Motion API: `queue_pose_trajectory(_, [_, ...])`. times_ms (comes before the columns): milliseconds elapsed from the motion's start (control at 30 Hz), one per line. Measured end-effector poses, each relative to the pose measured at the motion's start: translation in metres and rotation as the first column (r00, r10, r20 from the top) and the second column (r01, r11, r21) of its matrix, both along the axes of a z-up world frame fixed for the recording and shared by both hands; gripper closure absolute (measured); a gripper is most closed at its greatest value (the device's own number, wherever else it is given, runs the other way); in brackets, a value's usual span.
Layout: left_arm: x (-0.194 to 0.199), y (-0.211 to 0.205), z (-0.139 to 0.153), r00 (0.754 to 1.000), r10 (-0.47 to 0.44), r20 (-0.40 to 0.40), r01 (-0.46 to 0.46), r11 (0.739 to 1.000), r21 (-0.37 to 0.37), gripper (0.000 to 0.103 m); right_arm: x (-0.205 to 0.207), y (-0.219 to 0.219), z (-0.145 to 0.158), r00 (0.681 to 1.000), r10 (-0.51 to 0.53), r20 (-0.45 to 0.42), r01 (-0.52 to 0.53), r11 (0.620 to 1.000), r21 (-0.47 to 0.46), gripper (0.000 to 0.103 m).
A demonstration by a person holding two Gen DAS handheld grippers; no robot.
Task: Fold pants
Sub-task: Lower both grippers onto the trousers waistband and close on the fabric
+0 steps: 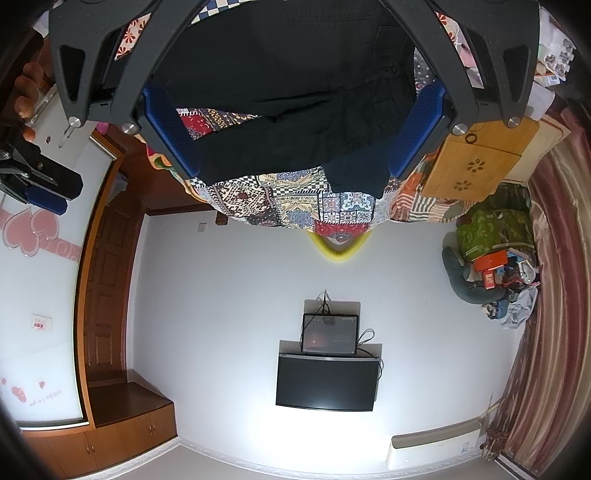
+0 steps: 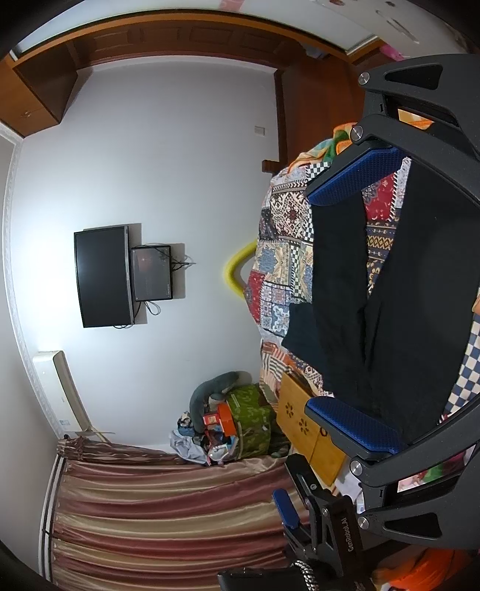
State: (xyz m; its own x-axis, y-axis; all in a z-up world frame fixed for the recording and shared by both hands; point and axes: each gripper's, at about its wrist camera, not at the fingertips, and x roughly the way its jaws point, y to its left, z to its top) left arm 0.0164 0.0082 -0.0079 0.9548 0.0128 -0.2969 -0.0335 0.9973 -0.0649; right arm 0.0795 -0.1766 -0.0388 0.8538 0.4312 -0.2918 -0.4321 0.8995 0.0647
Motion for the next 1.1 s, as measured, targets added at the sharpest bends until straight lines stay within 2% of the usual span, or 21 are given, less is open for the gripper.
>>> queue_pose_trajectory(233, [0.022, 0.009, -0.008, 1.0, 0.013, -0.014, -0.013, 1.0, 0.003, 0.0, 0.022, 0.006, -0.005, 1.0, 0.009, -0.014, -0.009, 1.0, -0.022, 0.0])
queue_pose_trajectory(400, [0.061, 0.028, -0.017, 0.997, 0.064, -0.048, -0.062, 0.998, 0.029, 0.0, 0.054, 0.011, -0.013, 0.998, 0.048, -0.037, -0.049, 0.998, -0.025, 0.0])
queue_pose_trajectory(600, [0.128, 0.071, -0.029, 0.985, 0.145, -0.094, -0.14, 0.988, 0.063, 0.0, 0.119, 0.021, -0.034, 0.994, 0.064, -0.084, -0.07, 0.995, -0.071, 0.0])
queue_pose_trajectory(733, [0.18, 0.117, -0.051, 0.962, 0.213, -0.171, -0.207, 0.977, 0.053, 0.0, 0.168, 0.026, -0.055, 0.992, 0.055, -0.112, -0.069, 0.989, -0.131, 0.0])
queue_pose_trajectory(867, [0.23, 0.159, -0.091, 0.932, 0.234, -0.278, -0.225, 0.972, 0.065, 0.001, 0.225, 0.031, -0.086, 0.984, 0.047, -0.169, -0.082, 0.975, -0.207, 0.0])
queue_pose_trajectory(900, [0.241, 0.165, -0.102, 0.924, 0.232, -0.305, -0.221, 0.973, 0.072, 0.004, 0.236, 0.031, -0.093, 0.981, 0.05, -0.186, -0.09, 0.972, -0.215, 0.0])
queue_pose_trajectory(1000, [0.276, 0.191, -0.142, 0.867, 0.249, -0.432, -0.234, 0.968, 0.087, 0.006, 0.269, 0.032, -0.115, 0.971, 0.051, -0.233, -0.107, 0.966, -0.236, 0.0])
queue_pose_trajectory(1100, [0.3, 0.221, -0.184, 0.792, 0.256, -0.554, -0.279, 0.959, 0.046, 0.006, 0.296, 0.035, -0.134, 0.968, 0.055, -0.246, -0.126, 0.951, -0.283, 0.0])
